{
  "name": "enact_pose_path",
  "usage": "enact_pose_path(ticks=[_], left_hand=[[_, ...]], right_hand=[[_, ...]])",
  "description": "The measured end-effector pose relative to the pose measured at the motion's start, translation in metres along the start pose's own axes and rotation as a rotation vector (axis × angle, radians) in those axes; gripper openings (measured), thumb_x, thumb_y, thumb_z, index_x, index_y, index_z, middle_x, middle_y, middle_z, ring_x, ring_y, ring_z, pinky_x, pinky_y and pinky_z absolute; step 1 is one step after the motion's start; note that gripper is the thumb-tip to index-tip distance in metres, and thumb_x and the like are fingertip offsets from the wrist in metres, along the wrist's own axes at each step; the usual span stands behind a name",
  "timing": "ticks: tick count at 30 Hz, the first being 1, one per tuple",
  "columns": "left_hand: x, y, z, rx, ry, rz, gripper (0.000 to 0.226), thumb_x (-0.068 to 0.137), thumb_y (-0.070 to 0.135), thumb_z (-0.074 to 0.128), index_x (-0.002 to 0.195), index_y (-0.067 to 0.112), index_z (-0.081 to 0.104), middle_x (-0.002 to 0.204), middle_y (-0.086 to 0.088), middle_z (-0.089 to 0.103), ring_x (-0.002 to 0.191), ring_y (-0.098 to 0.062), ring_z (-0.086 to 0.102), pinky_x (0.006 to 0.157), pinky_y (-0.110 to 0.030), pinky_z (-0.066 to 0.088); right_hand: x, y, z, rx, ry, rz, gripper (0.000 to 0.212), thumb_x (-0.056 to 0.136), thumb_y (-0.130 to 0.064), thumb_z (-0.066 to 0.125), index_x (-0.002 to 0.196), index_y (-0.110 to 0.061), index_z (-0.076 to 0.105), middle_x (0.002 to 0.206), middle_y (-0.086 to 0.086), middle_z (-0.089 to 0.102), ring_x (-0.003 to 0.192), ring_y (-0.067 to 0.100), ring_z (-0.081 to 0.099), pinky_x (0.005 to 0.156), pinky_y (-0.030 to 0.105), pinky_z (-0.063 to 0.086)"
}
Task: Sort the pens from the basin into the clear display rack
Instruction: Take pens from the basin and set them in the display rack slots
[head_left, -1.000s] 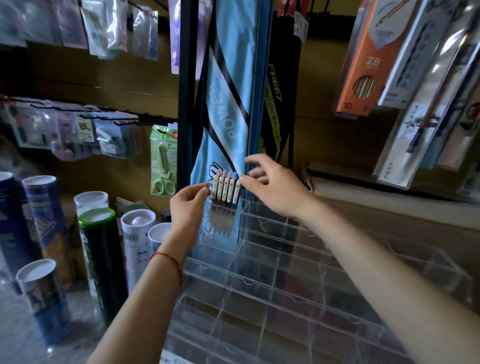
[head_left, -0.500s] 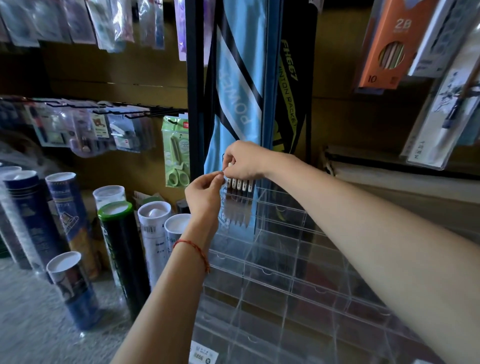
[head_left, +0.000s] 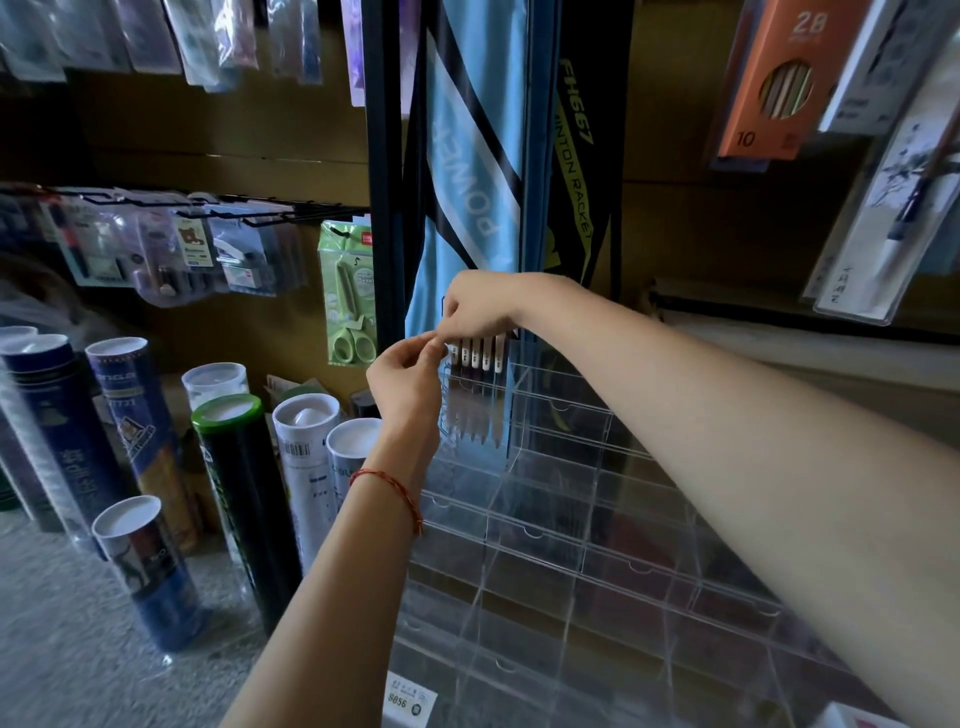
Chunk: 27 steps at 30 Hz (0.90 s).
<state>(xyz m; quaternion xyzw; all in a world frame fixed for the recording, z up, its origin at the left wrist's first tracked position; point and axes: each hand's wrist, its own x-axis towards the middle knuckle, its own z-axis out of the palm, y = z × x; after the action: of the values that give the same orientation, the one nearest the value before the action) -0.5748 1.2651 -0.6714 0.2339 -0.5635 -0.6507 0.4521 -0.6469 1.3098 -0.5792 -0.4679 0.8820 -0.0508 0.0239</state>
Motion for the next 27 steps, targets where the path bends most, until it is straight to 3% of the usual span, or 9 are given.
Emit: enact_pose_path(ticks=[2, 4, 6, 8, 13, 17, 21, 24, 27], left_hand=[[-0.001, 0.0, -0.002, -0.004, -0.019, 0.001, 0.015, 0.087, 0.008, 0.06, 0.1, 0.002, 0.065, 0.073, 0.006, 0.06, 0.068, 0.0, 0.055, 0.058, -0.003, 0.045], [0.0, 0.0, -0.007, 0.026, -0.053, 0.005, 0.015, 0.089, 0.011, 0.058, 0.101, 0.007, 0.066, 0.08, 0.004, 0.064, 0.073, -0.001, 0.057, 0.067, -0.01, 0.047], [0.0, 0.0, -0.015, 0.08, -0.084, 0.018, 0.019, 0.091, 0.013, 0.055, 0.106, 0.01, 0.065, 0.095, -0.001, 0.067, 0.085, -0.009, 0.061, 0.08, -0.022, 0.05], [-0.002, 0.001, -0.031, 0.182, -0.107, 0.061, 0.023, 0.092, 0.014, 0.052, 0.111, 0.01, 0.063, 0.104, -0.003, 0.065, 0.095, -0.013, 0.06, 0.085, -0.027, 0.048], [-0.031, -0.016, -0.118, 0.528, -0.243, 0.097, 0.016, 0.091, 0.009, 0.052, 0.099, 0.01, 0.065, 0.086, 0.0, 0.064, 0.08, -0.013, 0.06, 0.075, -0.027, 0.048], [-0.069, -0.056, -0.211, 0.865, -0.335, -0.217, 0.016, 0.088, 0.006, 0.053, 0.081, 0.016, 0.063, 0.069, -0.002, 0.062, 0.063, -0.012, 0.057, 0.057, -0.022, 0.045], [-0.122, -0.113, -0.308, 1.156, -0.429, -0.481, 0.013, 0.085, 0.008, 0.055, 0.08, 0.006, 0.067, 0.044, 0.009, 0.055, 0.037, 0.003, 0.047, 0.046, -0.014, 0.04], [-0.165, -0.146, -0.359, 1.249, -0.408, -0.605, 0.017, 0.083, 0.017, 0.054, 0.076, 0.007, 0.065, 0.066, -0.008, 0.065, 0.062, -0.01, 0.061, 0.067, -0.03, 0.048], [-0.201, -0.163, -0.387, 1.343, -0.398, -0.597, 0.017, 0.082, 0.013, 0.056, 0.092, 0.006, 0.068, 0.099, -0.012, 0.069, 0.094, -0.023, 0.061, 0.073, -0.025, 0.039]], right_hand=[[-0.011, 0.004, -0.003, 0.216, 0.17, -0.014, 0.029, 0.088, -0.038, 0.059, 0.083, -0.01, 0.06, 0.08, 0.002, 0.051, 0.065, 0.015, 0.048, 0.062, 0.028, 0.04], [-0.033, 0.004, -0.005, 0.563, 0.521, -0.029, 0.022, 0.089, -0.029, 0.058, 0.104, -0.012, 0.057, 0.09, 0.0, 0.057, 0.08, 0.014, 0.056, 0.072, 0.026, 0.045], [-0.064, -0.004, 0.0, 0.936, 0.796, -0.086, 0.004, 0.091, -0.012, 0.052, 0.095, -0.014, 0.053, 0.081, 0.003, 0.061, 0.068, 0.01, 0.057, 0.061, 0.02, 0.046], [-0.092, -0.017, 0.022, 1.164, 0.875, -0.124, 0.015, 0.091, -0.002, 0.046, 0.086, -0.014, 0.053, 0.073, 0.007, 0.06, 0.056, 0.005, 0.055, 0.052, 0.016, 0.046], [-0.135, -0.073, 0.144, 1.317, 0.346, -0.173, 0.021, 0.091, 0.0, 0.046, 0.081, -0.016, 0.056, 0.066, 0.001, 0.058, 0.057, 0.005, 0.055, 0.055, 0.021, 0.048], [-0.149, -0.11, 0.263, 1.198, -0.357, -0.082, 0.03, 0.088, 0.005, 0.04, 0.076, -0.02, 0.051, 0.066, 0.005, 0.057, 0.041, 0.004, 0.049, 0.043, 0.015, 0.04], [-0.16, -0.126, 0.365, 0.843, -0.651, -0.038, 0.03, 0.082, 0.001, 0.047, 0.062, -0.021, 0.052, 0.069, 0.01, 0.061, 0.047, 0.008, 0.052, 0.048, 0.022, 0.041], [-0.17, -0.13, 0.413, 0.789, -0.727, 0.105, 0.033, 0.081, 0.004, 0.042, 0.058, -0.018, 0.052, 0.064, 0.007, 0.057, 0.049, 0.012, 0.049, 0.049, 0.024, 0.039], [-0.175, -0.133, 0.435, 0.777, -0.728, 0.143, 0.029, 0.084, 0.007, 0.042, 0.067, -0.014, 0.053, 0.065, -0.002, 0.049, 0.057, 0.008, 0.044, 0.045, 0.013, 0.032]])
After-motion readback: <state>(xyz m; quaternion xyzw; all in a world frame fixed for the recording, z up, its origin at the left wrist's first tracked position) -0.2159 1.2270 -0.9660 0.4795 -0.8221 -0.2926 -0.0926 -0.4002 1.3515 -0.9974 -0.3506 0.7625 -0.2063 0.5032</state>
